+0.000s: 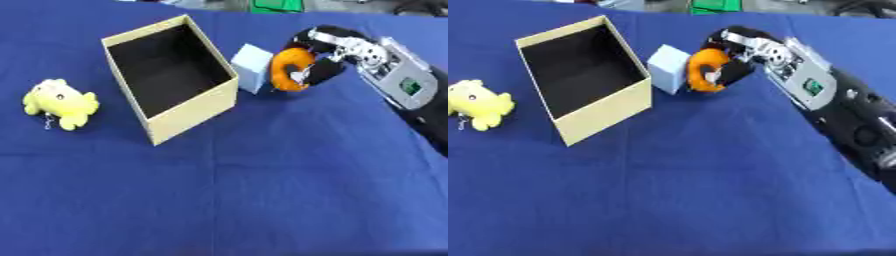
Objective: Pick up objects on the table and place them in the box.
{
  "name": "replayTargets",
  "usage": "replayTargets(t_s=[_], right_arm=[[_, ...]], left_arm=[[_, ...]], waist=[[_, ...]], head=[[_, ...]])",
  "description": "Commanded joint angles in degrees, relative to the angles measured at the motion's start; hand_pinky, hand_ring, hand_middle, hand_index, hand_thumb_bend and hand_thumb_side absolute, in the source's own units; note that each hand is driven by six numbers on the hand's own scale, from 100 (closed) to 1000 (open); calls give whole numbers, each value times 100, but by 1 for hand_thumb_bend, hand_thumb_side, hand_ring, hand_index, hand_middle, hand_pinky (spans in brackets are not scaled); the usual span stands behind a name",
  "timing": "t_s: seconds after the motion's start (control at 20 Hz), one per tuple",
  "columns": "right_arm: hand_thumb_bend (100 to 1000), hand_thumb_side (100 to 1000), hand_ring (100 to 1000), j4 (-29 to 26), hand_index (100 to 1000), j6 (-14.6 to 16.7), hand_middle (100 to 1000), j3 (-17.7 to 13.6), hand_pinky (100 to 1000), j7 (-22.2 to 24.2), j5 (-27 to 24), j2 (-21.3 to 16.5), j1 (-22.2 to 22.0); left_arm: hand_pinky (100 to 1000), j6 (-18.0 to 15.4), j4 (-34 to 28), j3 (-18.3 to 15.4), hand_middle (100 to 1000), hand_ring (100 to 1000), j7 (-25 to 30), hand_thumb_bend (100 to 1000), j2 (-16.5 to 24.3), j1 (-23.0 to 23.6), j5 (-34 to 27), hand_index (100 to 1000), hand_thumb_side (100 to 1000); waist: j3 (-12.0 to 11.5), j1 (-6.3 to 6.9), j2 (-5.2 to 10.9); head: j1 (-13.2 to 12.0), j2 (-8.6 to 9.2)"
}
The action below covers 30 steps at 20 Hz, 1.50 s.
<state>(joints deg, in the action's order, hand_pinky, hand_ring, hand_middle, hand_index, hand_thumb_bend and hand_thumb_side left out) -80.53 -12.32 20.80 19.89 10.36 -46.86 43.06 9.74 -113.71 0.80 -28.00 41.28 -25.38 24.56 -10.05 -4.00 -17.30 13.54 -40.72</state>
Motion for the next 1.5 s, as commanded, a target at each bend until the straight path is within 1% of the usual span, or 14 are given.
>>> replayTargets(t_s=[0.05, 0.35, 0.5, 0.6, 0.75, 1.0, 1.2, 1.3, 1.5], right_arm=[[100, 100, 785, -366, 731, -38, 658, -205, 717, -18, -49, -384, 84], [100, 100, 785, -966, 735, -147, 655, -502, 723, -13, -233, -601, 116], [100, 100, 786, -1235, 737, -222, 657, -639, 725, -45, -375, -611, 239], [100, 100, 786, -1342, 738, -263, 657, -660, 726, -40, -436, -586, 354], [100, 100, 787, -1330, 739, -328, 659, -598, 726, 37, -457, -454, 629], [100, 100, 789, -1033, 743, -377, 659, -434, 730, 214, -391, 24, 1187], [100, 100, 790, -666, 747, -352, 661, -302, 732, 345, -254, 511, 1628], [100, 100, 791, -463, 748, -324, 662, -237, 733, 409, -170, 739, 1778], [100, 102, 792, -165, 750, -242, 661, -146, 733, 508, -72, 1060, 1937]], left_arm=[[604, -23, -88, -64, 731, 842, -12, 589, 147, -79, -13, 831, 1000], [603, -27, -88, -64, 729, 840, -14, 588, 161, -63, -23, 831, 1000], [603, -24, -88, -62, 728, 839, -12, 588, 162, -42, -24, 831, 1000], [602, -27, -88, -58, 727, 838, -14, 587, 161, -38, -24, 831, 1000], [602, -34, -88, -44, 727, 838, -3, 587, 159, -44, -27, 830, 1000], [601, -52, -88, -17, 726, 837, 20, 586, 139, -84, -40, 829, 1000], [601, -64, -88, -5, 726, 837, 31, 587, 125, -116, -50, 829, 1000], [600, -72, -88, -1, 726, 836, 32, 587, 117, -135, -54, 829, 1000], [599, -85, -88, 8, 726, 836, 32, 588, 96, -181, -66, 829, 1000]], waist=[[23, 27, 161], [80, 40, 213], [93, 48, 231], [90, 50, 242], [80, 51, 256], [12, 48, 280], [-57, 32, 284], [-91, 18, 279], [-159, -13, 252]], head=[[57, 1], [159, -130], [295, -179], [372, -180], [436, -175], [516, -171], [588, -170], [611, -152], [632, -113]])
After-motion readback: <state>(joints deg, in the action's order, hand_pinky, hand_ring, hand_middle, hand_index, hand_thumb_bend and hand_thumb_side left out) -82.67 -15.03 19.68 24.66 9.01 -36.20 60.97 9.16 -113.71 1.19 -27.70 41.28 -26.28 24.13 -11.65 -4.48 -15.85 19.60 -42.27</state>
